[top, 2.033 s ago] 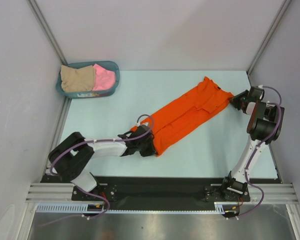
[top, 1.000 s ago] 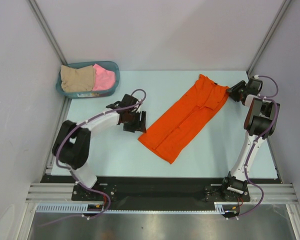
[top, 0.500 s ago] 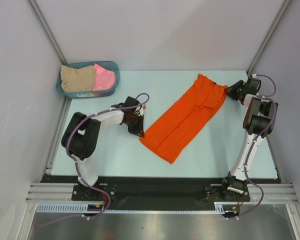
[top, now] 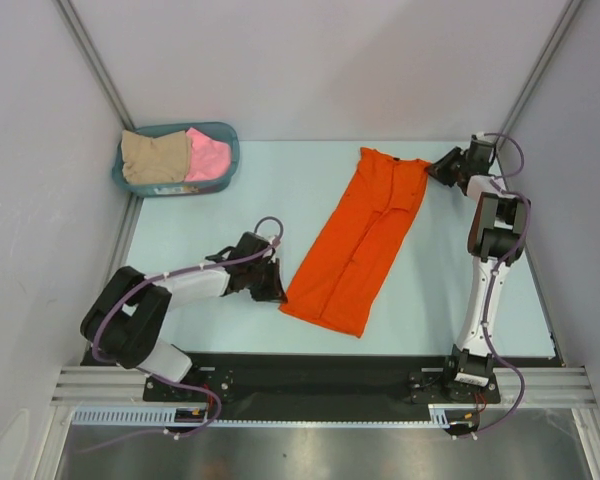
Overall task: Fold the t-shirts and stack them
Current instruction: Fold the tshirt
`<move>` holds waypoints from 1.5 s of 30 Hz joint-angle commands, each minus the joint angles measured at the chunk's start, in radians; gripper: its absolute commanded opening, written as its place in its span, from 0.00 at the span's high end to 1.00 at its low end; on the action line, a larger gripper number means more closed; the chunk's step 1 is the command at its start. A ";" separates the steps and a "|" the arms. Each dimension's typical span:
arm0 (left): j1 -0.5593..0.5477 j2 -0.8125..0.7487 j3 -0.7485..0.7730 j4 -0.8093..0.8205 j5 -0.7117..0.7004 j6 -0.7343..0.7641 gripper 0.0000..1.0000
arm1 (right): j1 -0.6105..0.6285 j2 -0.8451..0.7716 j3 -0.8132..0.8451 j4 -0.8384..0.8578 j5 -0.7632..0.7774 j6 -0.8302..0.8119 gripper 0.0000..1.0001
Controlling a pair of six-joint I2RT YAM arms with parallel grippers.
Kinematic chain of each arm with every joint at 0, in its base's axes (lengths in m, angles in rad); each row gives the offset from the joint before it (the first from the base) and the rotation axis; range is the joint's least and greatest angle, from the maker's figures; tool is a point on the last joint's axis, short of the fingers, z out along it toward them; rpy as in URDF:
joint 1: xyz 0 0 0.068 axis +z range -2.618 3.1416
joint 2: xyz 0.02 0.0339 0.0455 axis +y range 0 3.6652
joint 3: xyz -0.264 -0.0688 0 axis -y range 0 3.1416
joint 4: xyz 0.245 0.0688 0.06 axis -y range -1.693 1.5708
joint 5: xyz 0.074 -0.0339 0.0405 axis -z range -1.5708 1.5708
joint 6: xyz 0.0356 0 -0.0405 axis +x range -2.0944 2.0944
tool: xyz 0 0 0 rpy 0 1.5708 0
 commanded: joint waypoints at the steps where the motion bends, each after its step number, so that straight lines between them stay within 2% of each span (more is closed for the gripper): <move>1: -0.101 -0.039 -0.032 0.045 -0.070 -0.128 1.00 | 0.027 0.072 0.113 -0.100 -0.023 -0.020 0.80; 5: -0.170 -0.068 -0.078 0.110 -0.125 -0.236 1.00 | 0.065 0.127 0.214 -0.134 -0.012 -0.011 0.83; 11: -0.241 -0.119 -0.161 0.160 -0.183 -0.334 1.00 | 0.088 0.182 0.271 -0.079 0.005 0.041 0.87; 19: -0.294 -0.093 -0.152 0.193 -0.213 -0.368 1.00 | 0.148 0.290 0.461 -0.069 0.034 0.052 0.87; 24: -0.316 -0.064 -0.140 0.234 -0.194 -0.383 1.00 | 0.157 0.299 0.459 -0.019 0.049 0.075 0.86; 25: -0.321 -0.051 -0.132 0.237 -0.190 -0.382 0.99 | 0.157 0.297 0.457 -0.017 0.057 0.078 0.81; 28: -0.331 -0.045 -0.118 0.228 -0.190 -0.377 0.88 | 0.151 0.282 0.469 -0.034 0.057 0.070 0.73; 29: -0.333 -0.054 -0.118 0.220 -0.196 -0.376 0.84 | 0.147 0.276 0.474 -0.083 0.060 0.063 0.71; 30: -0.334 -0.068 -0.124 0.217 -0.200 -0.374 0.75 | 0.144 0.253 0.482 -0.120 0.065 0.049 0.65; 32: -0.333 -0.092 -0.130 0.217 -0.208 -0.370 0.67 | 0.139 0.225 0.479 -0.154 0.071 0.030 0.59; 33: -0.333 -0.105 -0.134 0.190 -0.220 -0.365 0.60 | 0.131 0.212 0.477 -0.174 0.069 0.006 0.58; 36: -0.333 -0.151 -0.117 0.124 -0.265 -0.325 0.49 | 0.115 0.141 0.463 -0.272 0.091 -0.034 0.56; 39: -0.325 -0.191 -0.092 0.081 -0.274 -0.267 0.41 | 0.102 0.040 0.419 -0.387 0.132 -0.095 0.37; 40: -0.319 -0.195 -0.088 0.079 -0.256 -0.250 0.38 | 0.101 -0.001 0.347 -0.404 0.166 -0.126 0.30; 42: -0.296 -0.189 -0.065 0.064 -0.228 -0.196 0.37 | 0.099 -0.131 0.251 -0.437 0.199 -0.155 0.30; 44: -0.281 -0.179 -0.057 0.065 -0.179 -0.150 0.37 | 0.099 -0.228 0.056 -0.444 0.227 -0.165 0.35; 45: -0.269 -0.173 -0.049 0.065 -0.164 -0.136 0.38 | 0.102 -0.347 -0.019 -0.427 0.227 -0.163 0.35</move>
